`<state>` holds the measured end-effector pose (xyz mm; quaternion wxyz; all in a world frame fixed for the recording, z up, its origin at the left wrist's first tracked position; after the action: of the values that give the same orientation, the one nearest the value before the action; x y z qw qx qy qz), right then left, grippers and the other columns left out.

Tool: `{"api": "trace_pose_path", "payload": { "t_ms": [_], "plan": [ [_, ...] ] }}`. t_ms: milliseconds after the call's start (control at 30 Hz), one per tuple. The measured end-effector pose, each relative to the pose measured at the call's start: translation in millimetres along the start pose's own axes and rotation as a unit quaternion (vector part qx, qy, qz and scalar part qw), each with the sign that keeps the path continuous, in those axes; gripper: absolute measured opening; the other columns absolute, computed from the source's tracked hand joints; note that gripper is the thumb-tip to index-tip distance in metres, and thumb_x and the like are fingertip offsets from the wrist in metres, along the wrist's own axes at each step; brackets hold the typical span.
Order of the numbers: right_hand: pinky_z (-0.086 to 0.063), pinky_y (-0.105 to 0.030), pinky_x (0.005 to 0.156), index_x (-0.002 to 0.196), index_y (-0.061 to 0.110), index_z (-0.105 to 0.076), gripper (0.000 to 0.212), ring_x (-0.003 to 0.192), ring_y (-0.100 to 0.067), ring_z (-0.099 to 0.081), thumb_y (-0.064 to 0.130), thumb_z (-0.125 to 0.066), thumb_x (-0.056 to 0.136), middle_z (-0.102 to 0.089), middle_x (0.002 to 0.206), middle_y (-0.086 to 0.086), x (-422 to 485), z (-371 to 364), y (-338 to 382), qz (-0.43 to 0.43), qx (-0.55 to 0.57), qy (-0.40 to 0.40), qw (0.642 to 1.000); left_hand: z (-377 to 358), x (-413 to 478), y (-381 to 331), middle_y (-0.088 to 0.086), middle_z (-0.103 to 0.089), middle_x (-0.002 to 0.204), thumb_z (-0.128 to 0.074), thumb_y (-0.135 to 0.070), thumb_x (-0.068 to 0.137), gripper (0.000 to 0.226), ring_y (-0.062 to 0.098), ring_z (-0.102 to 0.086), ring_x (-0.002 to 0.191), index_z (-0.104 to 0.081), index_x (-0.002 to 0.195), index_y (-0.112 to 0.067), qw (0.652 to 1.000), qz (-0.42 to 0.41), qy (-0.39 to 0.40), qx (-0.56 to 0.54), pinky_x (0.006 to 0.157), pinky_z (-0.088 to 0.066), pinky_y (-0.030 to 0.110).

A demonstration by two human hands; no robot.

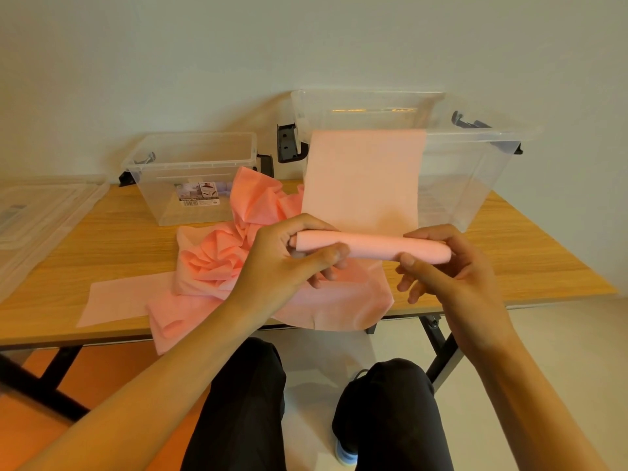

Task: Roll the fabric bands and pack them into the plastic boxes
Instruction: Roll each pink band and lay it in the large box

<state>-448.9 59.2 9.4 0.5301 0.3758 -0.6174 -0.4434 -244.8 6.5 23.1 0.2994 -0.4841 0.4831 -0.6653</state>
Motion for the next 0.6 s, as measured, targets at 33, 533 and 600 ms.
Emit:
{"api": "trace_pose_path", "payload": {
  "t_ms": [33,533,600],
  "plan": [
    [-0.055,-0.031,0.053,0.108,0.006,-0.066,0.031,0.062,-0.028,-0.067,0.017,-0.075,0.080,-0.071,0.079,-0.015,0.2,1.0,-0.8,-0.002,-0.003,-0.002,1.000,-0.4,0.0,-0.6,0.009,-0.076,0.087,-0.079,-0.005,0.082,0.028,0.030,-0.071,0.069,-0.070,0.108,-0.009,1.000,-0.003,0.002,0.006,0.052,-0.054,0.029],
    [-0.054,-0.030,0.053,0.106,0.005,-0.067,0.029,0.058,-0.029,-0.065,0.015,-0.075,0.079,-0.071,0.076,-0.019,0.8,1.4,1.1,-0.013,0.000,0.014,1.000,1.1,-0.4,-2.0,0.006,-0.074,0.087,-0.082,-0.014,0.076,0.031,0.025,-0.073,0.072,-0.068,0.104,-0.012,1.000,0.003,-0.009,0.013,0.051,-0.055,0.030],
    [-0.054,-0.031,0.053,0.101,0.003,-0.067,0.028,0.054,-0.028,-0.064,0.020,-0.074,0.080,-0.069,0.069,-0.019,0.8,3.0,-0.3,-0.020,-0.001,0.007,1.000,0.5,-0.2,-1.5,0.004,-0.073,0.093,-0.082,-0.007,0.077,0.037,0.027,-0.074,0.073,-0.067,0.110,-0.016,1.000,0.000,-0.007,0.016,0.051,-0.055,0.031]
  ]
}}
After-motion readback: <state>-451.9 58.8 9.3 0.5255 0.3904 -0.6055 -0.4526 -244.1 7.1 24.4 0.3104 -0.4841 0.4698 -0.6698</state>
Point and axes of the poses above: each hand's wrist, its own x-axis towards the middle knuckle, its own z-axis out of the back of the hand, y = z × x, the point moved 10 cm from there along x, towards the middle knuckle
